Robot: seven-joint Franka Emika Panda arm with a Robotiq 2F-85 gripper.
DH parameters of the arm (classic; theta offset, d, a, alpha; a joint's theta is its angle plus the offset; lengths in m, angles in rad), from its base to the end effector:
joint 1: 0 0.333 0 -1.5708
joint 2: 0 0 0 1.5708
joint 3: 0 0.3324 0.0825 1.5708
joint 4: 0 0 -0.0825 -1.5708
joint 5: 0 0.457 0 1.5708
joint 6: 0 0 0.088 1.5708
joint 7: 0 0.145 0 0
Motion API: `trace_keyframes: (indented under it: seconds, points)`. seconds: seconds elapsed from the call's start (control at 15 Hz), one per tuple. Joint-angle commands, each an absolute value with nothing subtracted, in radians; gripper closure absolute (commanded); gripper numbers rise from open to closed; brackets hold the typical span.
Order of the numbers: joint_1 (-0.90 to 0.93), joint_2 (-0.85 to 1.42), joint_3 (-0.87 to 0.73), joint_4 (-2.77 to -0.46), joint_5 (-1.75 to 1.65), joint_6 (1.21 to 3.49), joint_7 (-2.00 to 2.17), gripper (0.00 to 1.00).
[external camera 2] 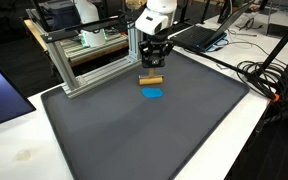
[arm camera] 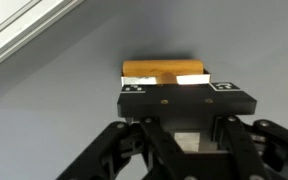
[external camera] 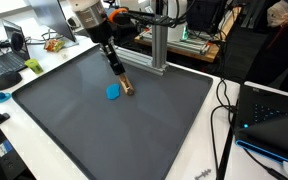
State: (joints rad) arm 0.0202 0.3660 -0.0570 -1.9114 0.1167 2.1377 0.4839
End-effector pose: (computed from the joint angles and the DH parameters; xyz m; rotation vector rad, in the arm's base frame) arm 0.6643 -0.0154 0.2246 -2.9593 0.8959 0.2342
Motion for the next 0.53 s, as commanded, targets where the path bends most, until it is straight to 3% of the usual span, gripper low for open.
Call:
trace_keyframes:
  seconds: [0.0, 0.47]
  points:
    - [0.026, 0.302, -0.063, -1.984, 0.141, 2.193, 0.515, 0.78]
    - [0.026, 0.26, -0.075, -2.042, 0.134, 2.335, 0.586, 0.78]
